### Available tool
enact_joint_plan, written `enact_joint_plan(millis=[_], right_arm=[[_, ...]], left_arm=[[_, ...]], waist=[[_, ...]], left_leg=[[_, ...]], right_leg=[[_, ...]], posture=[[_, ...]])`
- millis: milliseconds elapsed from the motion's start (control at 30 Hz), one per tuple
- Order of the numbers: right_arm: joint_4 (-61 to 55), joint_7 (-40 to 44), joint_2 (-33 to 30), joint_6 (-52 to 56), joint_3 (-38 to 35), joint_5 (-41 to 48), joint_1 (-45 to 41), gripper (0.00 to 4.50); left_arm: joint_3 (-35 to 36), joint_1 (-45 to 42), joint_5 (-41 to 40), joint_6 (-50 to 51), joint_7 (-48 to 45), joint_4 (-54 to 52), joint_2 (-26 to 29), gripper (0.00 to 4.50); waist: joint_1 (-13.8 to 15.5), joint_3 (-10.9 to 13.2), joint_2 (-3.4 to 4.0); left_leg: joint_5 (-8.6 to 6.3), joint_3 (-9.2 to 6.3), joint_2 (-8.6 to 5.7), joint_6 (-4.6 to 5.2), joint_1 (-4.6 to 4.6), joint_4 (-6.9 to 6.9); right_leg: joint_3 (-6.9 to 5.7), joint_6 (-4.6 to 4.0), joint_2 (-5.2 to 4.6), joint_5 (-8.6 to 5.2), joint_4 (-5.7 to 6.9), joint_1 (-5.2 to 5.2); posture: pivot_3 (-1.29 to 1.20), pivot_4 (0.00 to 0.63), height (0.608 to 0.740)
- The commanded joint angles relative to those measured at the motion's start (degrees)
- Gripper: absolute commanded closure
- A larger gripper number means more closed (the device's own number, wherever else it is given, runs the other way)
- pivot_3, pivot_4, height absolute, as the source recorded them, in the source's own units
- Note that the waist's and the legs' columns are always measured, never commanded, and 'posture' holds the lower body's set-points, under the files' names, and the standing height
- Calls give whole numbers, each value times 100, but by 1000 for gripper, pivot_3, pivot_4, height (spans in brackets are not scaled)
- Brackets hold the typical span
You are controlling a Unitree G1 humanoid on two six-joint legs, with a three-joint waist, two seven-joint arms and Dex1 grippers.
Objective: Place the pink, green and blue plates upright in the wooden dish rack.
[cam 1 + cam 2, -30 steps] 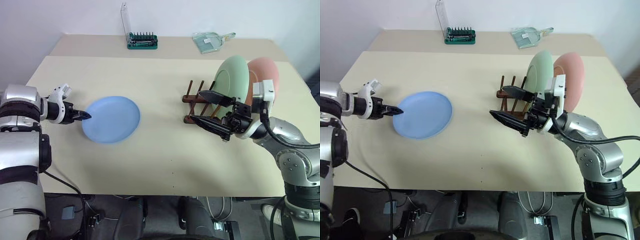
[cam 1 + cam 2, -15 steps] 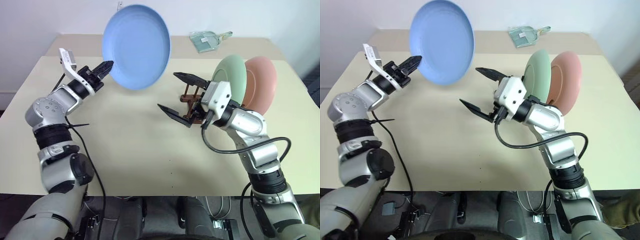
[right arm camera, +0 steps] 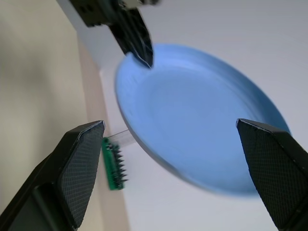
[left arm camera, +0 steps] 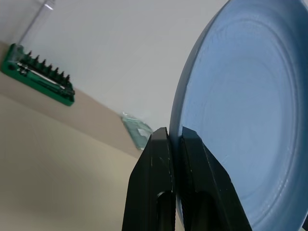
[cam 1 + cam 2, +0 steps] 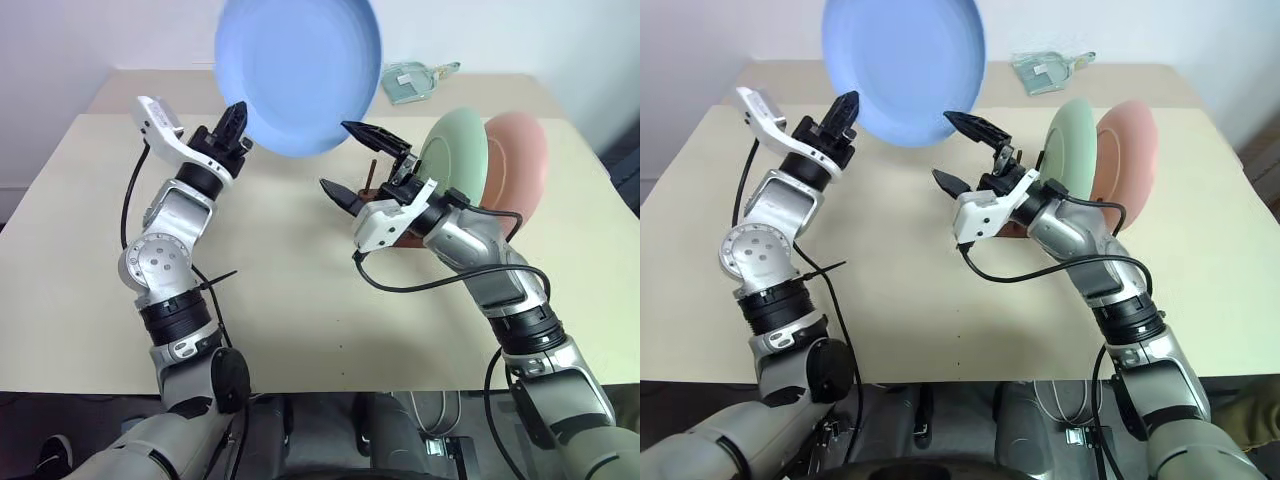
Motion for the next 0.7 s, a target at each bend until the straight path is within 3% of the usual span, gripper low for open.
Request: enact_joint_plan(millis=[33,433,567,700], right_arm=[[51,-238,-82,-158,54,-365,-103,0],[258,-526,-42,223,103,-1008,-231,0],[294,-473,-43,271,116,-992,-256,1321],[302,-471,-33,297,134,-1018,-302,3410]], left_arm=[[-274,92,-95,-273,167,-415,-54,4483],[-1051,602,1,-504,288,-834,-48,4483],[-1174,603,4,-600,361,-873,-39,4500],[-1355,640,76,-654,417,-940,-13,4500]], waist=[[-1,0,0],[5,0,0],[0,0,0],[1,0,0]], left_leg=[[0,0,0,0,0,0],[0,-1,0,1,1,-1],[0,-1,0,1,1,-1],[0,-1,0,2,1,-1]], right_leg=[[0,0,0,0,-1,0],[0,-1,1,0,-3,3],[0,-1,1,0,-3,3],[0,-1,2,0,-3,3]], posture=[[0,150,740],[0,150,740],[0,150,740],[0,150,740]])
